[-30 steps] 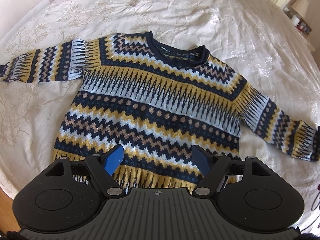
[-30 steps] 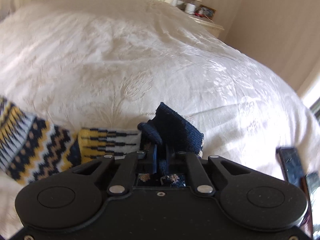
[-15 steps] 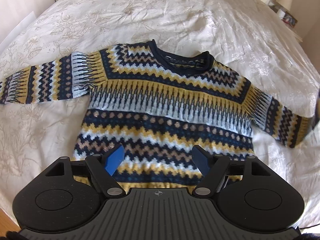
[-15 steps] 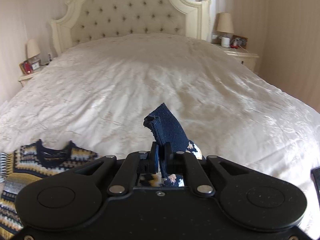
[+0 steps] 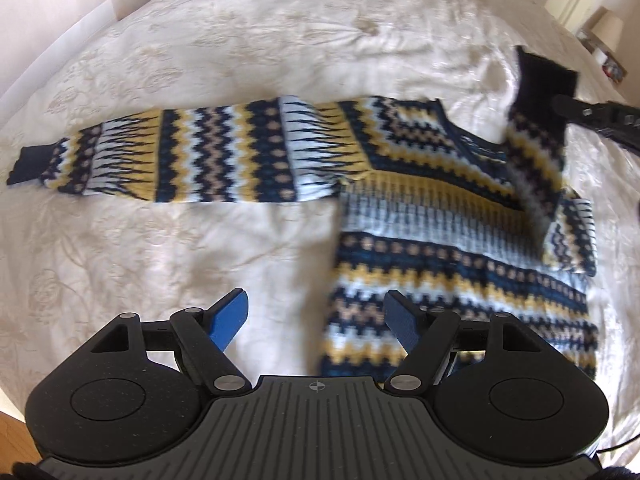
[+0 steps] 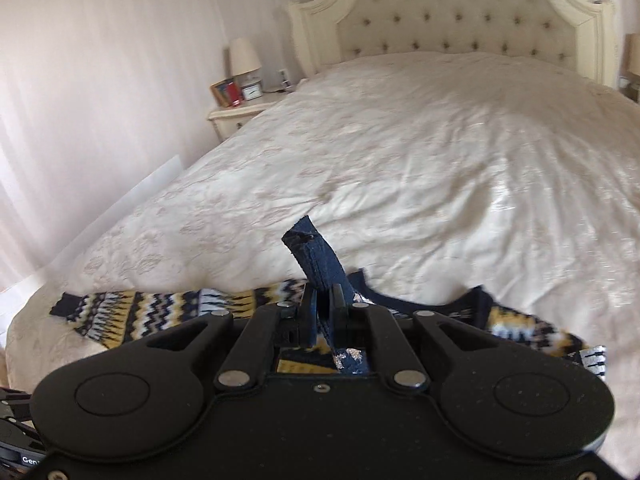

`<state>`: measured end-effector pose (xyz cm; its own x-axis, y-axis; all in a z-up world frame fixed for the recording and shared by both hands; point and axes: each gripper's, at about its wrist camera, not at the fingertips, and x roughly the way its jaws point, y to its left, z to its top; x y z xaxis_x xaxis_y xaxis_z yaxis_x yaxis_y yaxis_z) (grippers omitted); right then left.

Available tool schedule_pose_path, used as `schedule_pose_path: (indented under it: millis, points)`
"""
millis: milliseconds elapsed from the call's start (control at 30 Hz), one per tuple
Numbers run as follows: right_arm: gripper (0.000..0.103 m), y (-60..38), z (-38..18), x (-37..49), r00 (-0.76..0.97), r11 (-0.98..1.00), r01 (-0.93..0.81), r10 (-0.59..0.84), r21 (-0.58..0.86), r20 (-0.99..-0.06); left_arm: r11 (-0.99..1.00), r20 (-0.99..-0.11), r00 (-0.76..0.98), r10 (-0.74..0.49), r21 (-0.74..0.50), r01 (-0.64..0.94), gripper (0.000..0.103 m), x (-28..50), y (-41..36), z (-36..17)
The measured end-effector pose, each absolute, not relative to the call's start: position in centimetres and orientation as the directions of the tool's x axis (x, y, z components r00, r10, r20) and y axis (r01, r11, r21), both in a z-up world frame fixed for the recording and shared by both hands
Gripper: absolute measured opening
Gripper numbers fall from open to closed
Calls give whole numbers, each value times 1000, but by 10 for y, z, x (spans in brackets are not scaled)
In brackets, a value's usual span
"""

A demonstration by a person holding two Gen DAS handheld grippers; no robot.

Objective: Fold small clothes
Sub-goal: 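Lift the sleeve with the right gripper and lay the cuff across the sweater front, then open the right gripper and withdraw it from the folded sleeve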

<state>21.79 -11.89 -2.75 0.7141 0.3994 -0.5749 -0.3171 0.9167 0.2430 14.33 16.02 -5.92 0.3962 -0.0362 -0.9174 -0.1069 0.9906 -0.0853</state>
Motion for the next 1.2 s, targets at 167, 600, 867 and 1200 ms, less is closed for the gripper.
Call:
schedule_pose_path:
  millis: [167, 600, 867, 1200]
  points:
    - [15, -58, -64, 226, 622, 884, -391, 460, 257, -633, 989, -915, 401, -46, -98, -110, 73, 150, 193, -66]
    - [48, -79, -99, 193, 582, 945, -210, 327, 251, -744, 991, -900, 419, -121, -131, 5, 74, 194, 177, -83]
    - [55, -168, -123, 149, 526, 974, -19, 202, 226, -826, 982, -897, 404, -179, -139, 128, 74, 214, 105, -109]
    - [52, -273, -180, 104, 407, 937, 278, 85, 212, -909, 973, -950, 300, -88, -18, 229, 74, 212, 61, -166]
